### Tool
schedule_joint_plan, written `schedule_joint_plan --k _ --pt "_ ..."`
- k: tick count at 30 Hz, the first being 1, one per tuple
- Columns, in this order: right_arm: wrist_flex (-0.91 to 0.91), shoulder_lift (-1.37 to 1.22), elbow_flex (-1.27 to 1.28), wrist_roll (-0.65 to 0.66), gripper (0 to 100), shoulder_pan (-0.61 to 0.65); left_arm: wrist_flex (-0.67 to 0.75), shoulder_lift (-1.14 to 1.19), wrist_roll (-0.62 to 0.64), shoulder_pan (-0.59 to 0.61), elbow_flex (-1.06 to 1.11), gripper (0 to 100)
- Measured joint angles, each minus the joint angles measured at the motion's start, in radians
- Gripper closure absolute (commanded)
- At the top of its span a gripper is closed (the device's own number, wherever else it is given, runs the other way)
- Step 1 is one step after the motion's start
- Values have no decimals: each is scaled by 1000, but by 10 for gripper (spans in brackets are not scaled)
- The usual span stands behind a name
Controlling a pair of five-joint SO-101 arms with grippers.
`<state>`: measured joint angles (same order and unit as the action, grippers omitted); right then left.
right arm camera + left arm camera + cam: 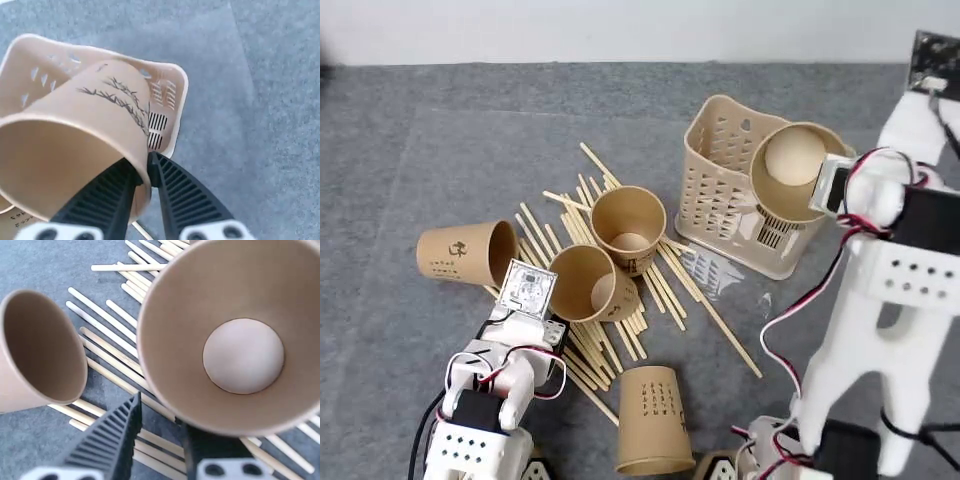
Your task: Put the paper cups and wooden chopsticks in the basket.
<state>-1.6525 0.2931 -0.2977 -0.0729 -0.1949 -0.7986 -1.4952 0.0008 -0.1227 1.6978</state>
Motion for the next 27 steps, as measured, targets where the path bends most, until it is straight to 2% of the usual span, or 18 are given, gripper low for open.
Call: schedule_joint_plan --k 9,15,18,23,27 --pt "15 -52 0 0 961 -43 0 0 0 0 0 888" --pt "109 -54 0 0 757 -35 0 0 0 0 0 888" --pt "192 -63 0 0 697 -31 0 0 0 0 0 888" --pt "331 -69 0 0 717 -21 0 0 0 0 0 888" --pt "359 -69 0 0 745 26 0 0 0 0 0 888"
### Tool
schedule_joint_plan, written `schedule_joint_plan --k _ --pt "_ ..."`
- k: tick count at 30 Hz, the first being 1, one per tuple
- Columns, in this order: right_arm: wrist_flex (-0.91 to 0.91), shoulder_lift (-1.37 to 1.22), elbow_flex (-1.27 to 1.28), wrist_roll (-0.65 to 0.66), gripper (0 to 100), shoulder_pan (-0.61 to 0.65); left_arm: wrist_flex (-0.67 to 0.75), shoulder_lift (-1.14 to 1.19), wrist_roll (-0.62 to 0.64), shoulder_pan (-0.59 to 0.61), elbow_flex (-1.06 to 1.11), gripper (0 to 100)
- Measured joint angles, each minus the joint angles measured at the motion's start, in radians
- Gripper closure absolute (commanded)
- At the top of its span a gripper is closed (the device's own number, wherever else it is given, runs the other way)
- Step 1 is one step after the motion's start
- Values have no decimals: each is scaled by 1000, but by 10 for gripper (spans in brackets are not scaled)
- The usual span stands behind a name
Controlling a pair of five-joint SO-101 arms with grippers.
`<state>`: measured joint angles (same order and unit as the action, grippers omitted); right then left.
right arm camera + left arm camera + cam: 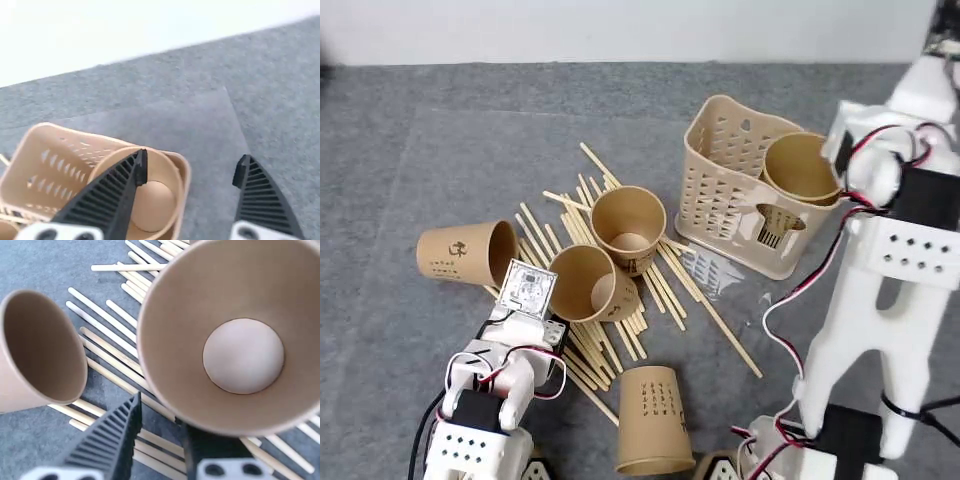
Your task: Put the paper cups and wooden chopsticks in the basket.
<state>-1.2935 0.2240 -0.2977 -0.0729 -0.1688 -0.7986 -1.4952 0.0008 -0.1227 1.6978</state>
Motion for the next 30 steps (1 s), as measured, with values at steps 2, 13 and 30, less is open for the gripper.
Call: schedule_joint_plan --k 2,13,30 --pt "-3 0 0 0 763 28 0 0 0 0 0 888" --pt "-302 43 0 0 843 342 0 0 0 0 0 888" --pt "-348 -278 0 -262 842 617 0 0 0 0 0 888"
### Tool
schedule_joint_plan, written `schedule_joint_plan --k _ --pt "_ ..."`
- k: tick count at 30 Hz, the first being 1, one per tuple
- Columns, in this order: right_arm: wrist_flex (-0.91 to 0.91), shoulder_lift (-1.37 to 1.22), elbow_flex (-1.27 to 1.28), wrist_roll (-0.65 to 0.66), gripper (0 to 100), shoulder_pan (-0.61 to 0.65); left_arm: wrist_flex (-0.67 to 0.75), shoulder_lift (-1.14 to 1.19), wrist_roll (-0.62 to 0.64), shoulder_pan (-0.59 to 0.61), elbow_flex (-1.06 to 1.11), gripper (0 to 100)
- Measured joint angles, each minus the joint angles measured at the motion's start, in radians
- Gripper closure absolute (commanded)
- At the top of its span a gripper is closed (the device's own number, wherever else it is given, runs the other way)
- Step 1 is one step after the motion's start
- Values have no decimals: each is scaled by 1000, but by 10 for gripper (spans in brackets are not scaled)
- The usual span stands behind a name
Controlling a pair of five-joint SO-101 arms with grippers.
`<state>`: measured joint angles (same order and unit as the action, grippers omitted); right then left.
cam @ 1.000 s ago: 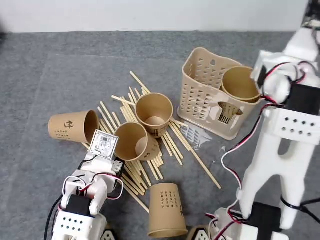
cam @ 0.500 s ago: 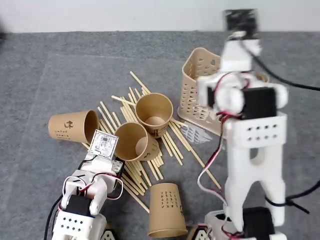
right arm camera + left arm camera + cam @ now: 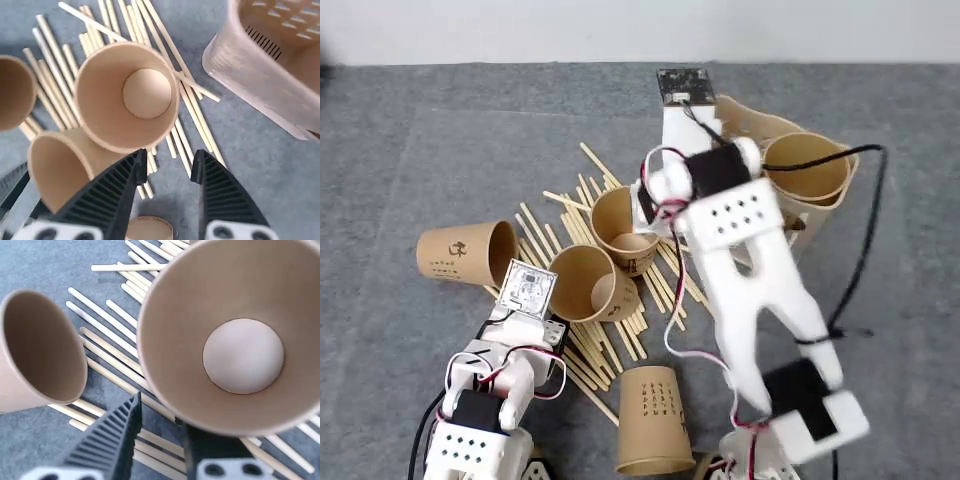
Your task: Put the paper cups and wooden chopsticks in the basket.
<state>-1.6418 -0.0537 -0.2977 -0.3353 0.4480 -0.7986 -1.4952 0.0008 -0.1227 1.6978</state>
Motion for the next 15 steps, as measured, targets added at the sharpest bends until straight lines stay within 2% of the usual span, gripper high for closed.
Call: schedule_joint_plan --k 15 --pt "41 -155 0 -5 844 35 0 0 0 0 0 888"
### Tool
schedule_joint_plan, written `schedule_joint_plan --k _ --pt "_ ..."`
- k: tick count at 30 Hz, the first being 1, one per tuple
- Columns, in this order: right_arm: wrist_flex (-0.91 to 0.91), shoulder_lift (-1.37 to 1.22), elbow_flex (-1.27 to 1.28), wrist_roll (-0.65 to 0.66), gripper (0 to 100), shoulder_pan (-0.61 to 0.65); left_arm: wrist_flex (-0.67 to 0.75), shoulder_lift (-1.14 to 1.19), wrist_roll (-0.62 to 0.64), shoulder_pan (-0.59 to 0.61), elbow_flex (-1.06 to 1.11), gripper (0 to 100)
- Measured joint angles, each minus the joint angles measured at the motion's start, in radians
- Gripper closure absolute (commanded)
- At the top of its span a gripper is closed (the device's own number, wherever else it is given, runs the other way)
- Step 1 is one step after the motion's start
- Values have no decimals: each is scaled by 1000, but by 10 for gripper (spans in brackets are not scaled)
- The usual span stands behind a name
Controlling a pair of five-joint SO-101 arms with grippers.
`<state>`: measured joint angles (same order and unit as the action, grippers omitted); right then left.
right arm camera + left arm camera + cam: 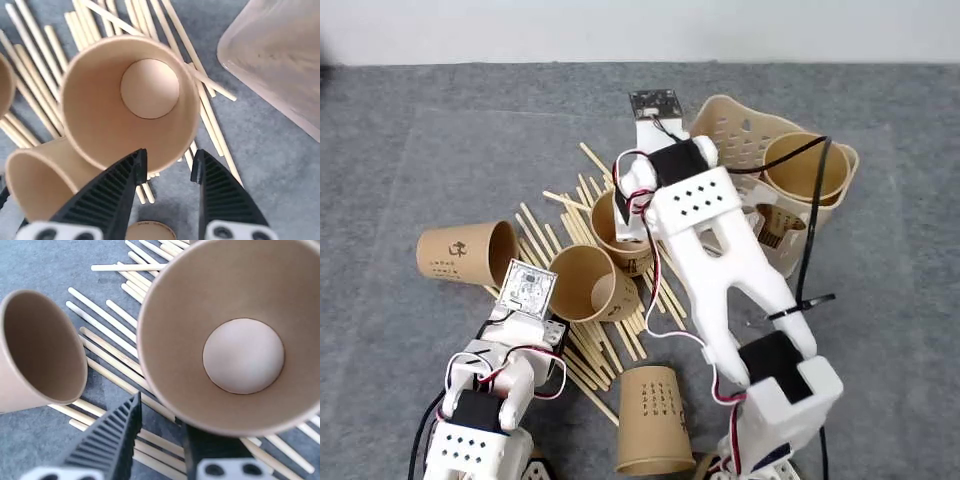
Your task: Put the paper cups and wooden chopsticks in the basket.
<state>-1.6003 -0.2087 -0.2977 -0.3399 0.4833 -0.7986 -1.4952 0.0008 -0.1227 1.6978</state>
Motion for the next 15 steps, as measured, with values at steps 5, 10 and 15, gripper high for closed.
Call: schedule_joint_plan --k 5,10,15 --pt "0 -54 0 0 844 0 0 0 0 0 0 888" --pt "0 -61 0 0 846 0 0 0 0 0 0 888" --pt "0 -61 0 0 846 -2 0 0 0 0 0 888"
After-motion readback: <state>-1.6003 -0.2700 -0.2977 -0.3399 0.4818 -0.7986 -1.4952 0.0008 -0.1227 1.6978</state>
